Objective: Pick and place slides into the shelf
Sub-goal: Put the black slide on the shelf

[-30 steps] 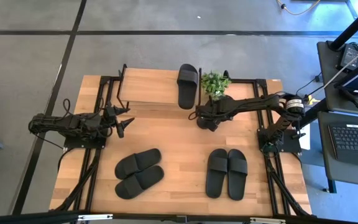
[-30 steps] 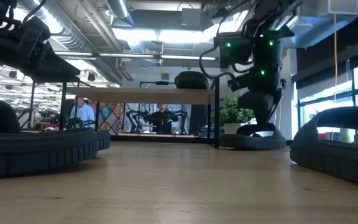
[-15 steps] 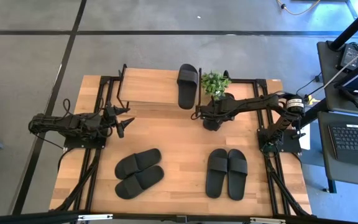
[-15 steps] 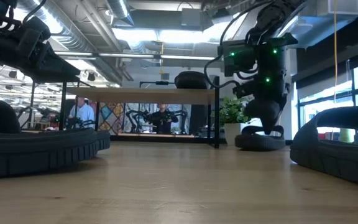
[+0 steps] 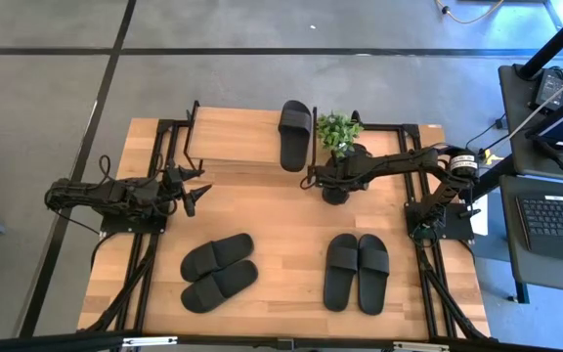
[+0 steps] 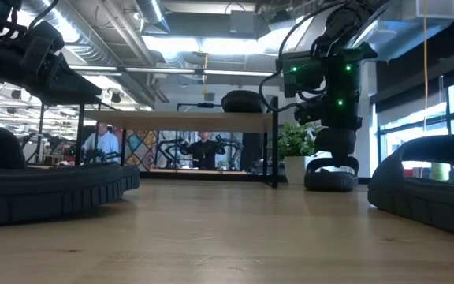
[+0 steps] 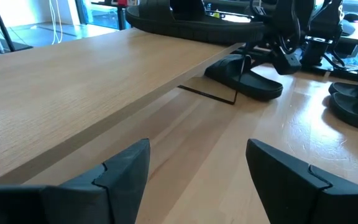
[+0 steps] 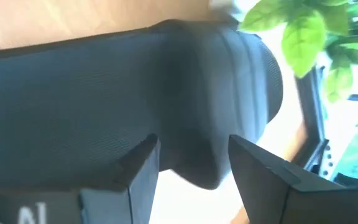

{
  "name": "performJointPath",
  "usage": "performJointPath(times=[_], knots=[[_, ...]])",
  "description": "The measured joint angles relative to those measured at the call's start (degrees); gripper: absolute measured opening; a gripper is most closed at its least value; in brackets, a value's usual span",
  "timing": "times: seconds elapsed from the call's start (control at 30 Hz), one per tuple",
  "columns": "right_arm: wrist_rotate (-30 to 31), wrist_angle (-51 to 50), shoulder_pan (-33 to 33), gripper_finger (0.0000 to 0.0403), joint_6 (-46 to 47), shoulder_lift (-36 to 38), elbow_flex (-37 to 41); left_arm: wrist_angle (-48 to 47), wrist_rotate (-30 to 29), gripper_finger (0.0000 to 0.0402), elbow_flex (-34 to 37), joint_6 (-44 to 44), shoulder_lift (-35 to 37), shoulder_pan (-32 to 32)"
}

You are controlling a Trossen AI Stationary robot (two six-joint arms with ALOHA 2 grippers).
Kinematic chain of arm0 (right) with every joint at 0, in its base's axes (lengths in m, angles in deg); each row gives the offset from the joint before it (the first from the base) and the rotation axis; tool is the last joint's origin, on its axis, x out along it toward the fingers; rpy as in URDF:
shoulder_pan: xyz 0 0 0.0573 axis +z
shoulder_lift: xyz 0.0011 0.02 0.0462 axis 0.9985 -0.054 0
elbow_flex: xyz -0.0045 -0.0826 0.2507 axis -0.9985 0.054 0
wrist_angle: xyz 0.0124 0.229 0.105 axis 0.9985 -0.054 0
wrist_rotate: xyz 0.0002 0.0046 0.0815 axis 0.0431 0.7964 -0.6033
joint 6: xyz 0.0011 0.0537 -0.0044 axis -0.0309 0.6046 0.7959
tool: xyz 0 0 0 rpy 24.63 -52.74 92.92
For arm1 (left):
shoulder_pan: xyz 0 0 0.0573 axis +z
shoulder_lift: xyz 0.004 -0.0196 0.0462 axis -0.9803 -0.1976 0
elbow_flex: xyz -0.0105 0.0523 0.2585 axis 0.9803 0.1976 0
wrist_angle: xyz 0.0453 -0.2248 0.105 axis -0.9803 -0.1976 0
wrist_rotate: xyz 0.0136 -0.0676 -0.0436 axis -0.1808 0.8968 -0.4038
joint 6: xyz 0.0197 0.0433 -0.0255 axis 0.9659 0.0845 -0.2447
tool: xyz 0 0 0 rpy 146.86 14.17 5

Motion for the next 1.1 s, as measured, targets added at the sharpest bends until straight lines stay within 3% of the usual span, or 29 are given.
performJointPath(times=[0.93, 1.1], knots=[[0.78, 3.46, -5.29, 0.0192, -4.79, 0.00, 0.00, 0.00, -0.15, 0.0258, 0.00, -0.03, -0.02, -0.02], [0.77, 3.43, -5.29, 0.0169, -8.14, 0.00, 0.00, 0.00, -0.15, 0.0258, 0.00, -0.02, -0.02, 0.00]])
